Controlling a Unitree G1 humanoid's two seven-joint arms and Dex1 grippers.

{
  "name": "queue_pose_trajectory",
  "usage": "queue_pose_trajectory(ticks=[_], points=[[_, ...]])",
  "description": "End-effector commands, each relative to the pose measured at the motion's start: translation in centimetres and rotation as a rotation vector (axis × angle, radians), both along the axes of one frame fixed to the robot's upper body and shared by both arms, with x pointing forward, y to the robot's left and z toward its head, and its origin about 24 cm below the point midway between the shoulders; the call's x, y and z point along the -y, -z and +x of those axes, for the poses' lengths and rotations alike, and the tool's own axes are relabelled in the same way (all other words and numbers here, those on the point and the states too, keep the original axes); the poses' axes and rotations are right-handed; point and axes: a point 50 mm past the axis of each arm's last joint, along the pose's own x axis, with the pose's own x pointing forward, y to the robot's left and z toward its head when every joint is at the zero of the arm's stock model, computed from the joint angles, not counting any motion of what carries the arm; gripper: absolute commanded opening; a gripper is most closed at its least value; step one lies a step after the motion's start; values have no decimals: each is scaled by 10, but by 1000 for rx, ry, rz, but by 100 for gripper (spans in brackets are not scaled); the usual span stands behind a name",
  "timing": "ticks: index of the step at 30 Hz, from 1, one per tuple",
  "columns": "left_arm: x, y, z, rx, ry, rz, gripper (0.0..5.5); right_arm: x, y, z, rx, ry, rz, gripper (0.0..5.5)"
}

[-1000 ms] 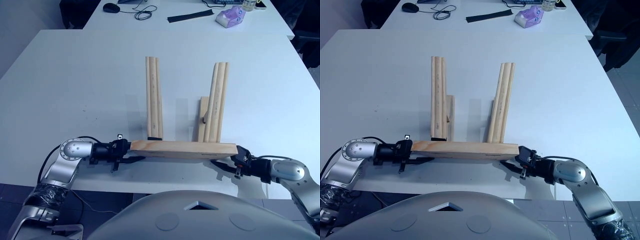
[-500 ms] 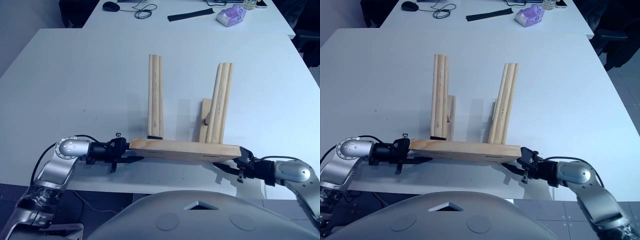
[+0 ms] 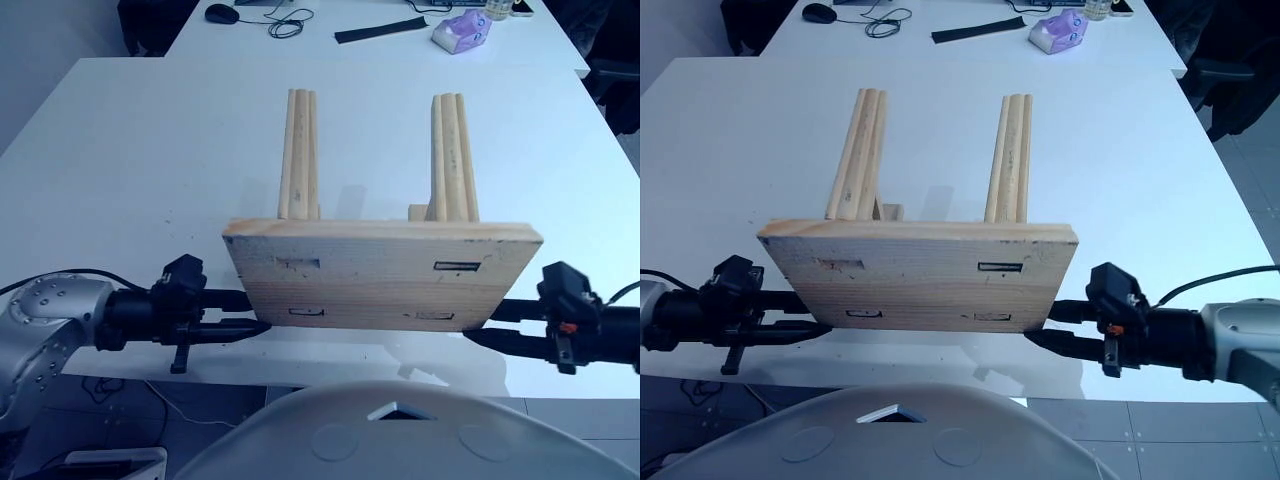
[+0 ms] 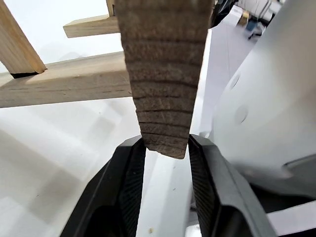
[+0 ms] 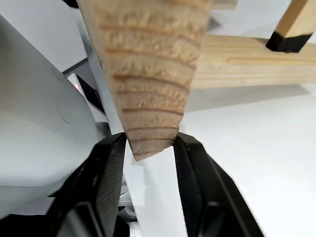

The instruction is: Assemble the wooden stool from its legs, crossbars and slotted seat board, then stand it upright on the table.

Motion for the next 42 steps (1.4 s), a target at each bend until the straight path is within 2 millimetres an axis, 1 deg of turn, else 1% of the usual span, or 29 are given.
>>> queue_pose_trajectory(ticks=[1, 4, 6, 8, 12, 14, 18, 22, 25, 26, 27, 29, 32, 33, 34, 35, 36, 37, 40, 42], points=[[18, -51, -5, -42, 82, -116, 129, -19, -54, -1, -43, -136, 211, 153], [18, -72, -1, -116, 83, -154, 129, -19, -65, 3, -101, -89, 260, 153], [17, -81, 2, -168, 74, -170, 129, -19, -69, 2, -138, -68, 288, 153], [17, -86, 5, -203, 57, -179, 128, -19, -72, 2, -156, -69, 314, 152], [20, -96, 14, -265, -8, -238, 128, -12, -74, 10, -203, -47, 328, 152], [18, -98, 17, -286, -19, -240, 128, -8, -76, 14, -232, -40, 331, 152], [13, -99, 19, -360, -7, -212, 128, 4, -87, 26, -333, -50, 340, 152], [5, -104, 17, -502, 37, -181, 128, 12, -102, 32, -483, -75, 354, 152], [-2, -109, 14, -693, 72, -168, 128, 19, -116, 38, -639, -71, 396, 152], [-4, -110, 14, -760, 74, -169, 128, 22, -117, 41, -691, -51, 411, 152], [-6, -111, 16, -824, 69, -170, 128, 24, -115, 44, -752, -21, 425, 152], [-9, -109, 19, -917, 37, -160, 128, 30, -105, 49, -845, 42, 446, 152], [-9, -96, 25, -957, -25, -110, 128, 38, -78, 48, -899, 109, 467, 152], [-9, -91, 28, -947, -43, -92, 128, 40, -67, 45, -890, 125, 473, 152], [-18, -79, 28, -867, -113, -136, 128, 41, -54, 42, -864, 143, 482, 152], [-16, -65, 32, -819, -137, -163, 128, 40, -39, 40, -814, 158, 496, 152], [-8, -54, 37, -793, -137, -170, 128, 37, -28, 40, -779, 163, 512, 152], [-2, -47, 42, -781, -129, -167, 128, 34, -22, 40, -758, 164, 524, 152], [6, -38, 48, -749, -156, -150, 128, 22, -4, 41, -708, 181, 530, 152], [7, -38, 55, -727, -168, -161, 128, 12, 5, 40, -658, 202, 520, 152]])
